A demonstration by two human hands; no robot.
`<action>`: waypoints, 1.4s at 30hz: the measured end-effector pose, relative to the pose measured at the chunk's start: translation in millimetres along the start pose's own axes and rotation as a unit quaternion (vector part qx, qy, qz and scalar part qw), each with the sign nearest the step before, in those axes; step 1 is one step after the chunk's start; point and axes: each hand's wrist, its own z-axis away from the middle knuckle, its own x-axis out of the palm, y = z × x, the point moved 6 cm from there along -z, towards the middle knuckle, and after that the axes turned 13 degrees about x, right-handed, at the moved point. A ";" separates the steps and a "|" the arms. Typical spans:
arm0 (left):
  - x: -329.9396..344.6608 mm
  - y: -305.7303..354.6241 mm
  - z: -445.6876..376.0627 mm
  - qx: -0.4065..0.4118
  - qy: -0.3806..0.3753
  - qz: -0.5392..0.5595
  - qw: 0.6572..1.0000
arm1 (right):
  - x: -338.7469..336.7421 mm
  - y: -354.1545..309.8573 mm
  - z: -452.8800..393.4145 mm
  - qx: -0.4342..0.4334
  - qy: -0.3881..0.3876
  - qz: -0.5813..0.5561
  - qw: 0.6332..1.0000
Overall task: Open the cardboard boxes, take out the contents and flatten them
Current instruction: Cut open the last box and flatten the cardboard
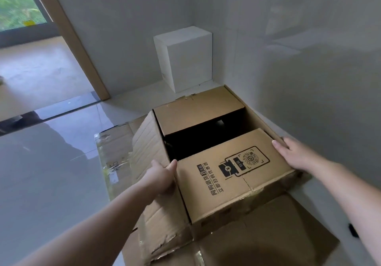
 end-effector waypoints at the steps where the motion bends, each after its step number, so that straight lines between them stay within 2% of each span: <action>1: 7.2 -4.0 -1.3 0.008 -0.012 0.050 0.999 | 2.8 3.1 -4.1 -0.001 -0.002 -0.013 1.000; 3: 17.5 -9.4 -1.3 0.011 -0.040 0.142 0.989 | 3.0 3.2 -3.1 -0.005 -0.011 -0.034 0.999; 5: 18.3 -10.0 -1.5 0.011 -0.054 0.162 0.985 | 0.0 -0.5 1.5 -0.008 -0.023 -0.028 0.999; 7: 13.1 -9.0 -3.9 0.012 -0.043 0.118 0.992 | -1.3 -6.9 4.2 -0.006 -0.016 0.018 1.000; 9: 7.5 -7.7 -4.7 0.001 -0.021 0.062 0.998 | -9.4 -21.7 10.7 -0.036 0.059 0.078 0.995; 12: -2.3 -7.3 -6.5 -0.002 0.024 0.026 0.999 | -11.0 -63.9 33.9 -0.160 0.116 0.114 0.974; 16: -20.0 4.1 -7.1 0.065 0.071 -0.002 0.995 | 10.5 -123.4 60.8 -0.274 0.081 0.137 0.948; 20: -32.6 19.5 -1.5 0.132 0.074 0.009 0.988 | 16.2 -151.6 73.3 -0.292 0.070 0.143 0.943; 24: -42.9 36.1 2.1 0.204 0.084 -0.005 0.975 | -16.3 -160.2 95.3 -0.324 0.128 0.078 0.934; 27: -55.4 59.2 5.8 0.258 0.107 0.029 0.960 | -59.6 -159.5 123.4 -0.343 0.174 0.006 0.923; 29: -60.5 74.4 4.8 0.276 0.106 0.027 0.955 | -83.1 -149.9 143.5 -0.335 0.154 -0.014 0.930; 31: -58.3 86.1 -0.2 0.291 0.089 0.013 0.953 | -98.8 -132.0 161.4 -0.292 0.100 -0.026 0.951; 34: -40.2 98.8 -5.4 0.313 0.041 -0.013 0.949 | -102.2 -96.1 180.4 -0.175 -0.020 0.072 0.982; 36: -23.8 105.7 -6.9 0.327 0.008 -0.035 0.944 | -91.1 -75.3 189.2 -0.118 -0.101 0.167 0.974; 38: -8.2 113.6 -6.2 0.352 -0.017 -0.061 0.934 | -69.6 -65.2 196.1 -0.102 -0.164 0.228 0.954; 40: 4.7 119.8 -5.4 0.373 -0.038 -0.064 0.925 | -38.6 -55.8 194.9 -0.093 -0.199 0.287 0.932; 42: 14.6 122.7 -5.3 0.381 -0.060 -0.051 0.921 | -9.2 -49.4 186.9 -0.079 -0.197 0.323 0.922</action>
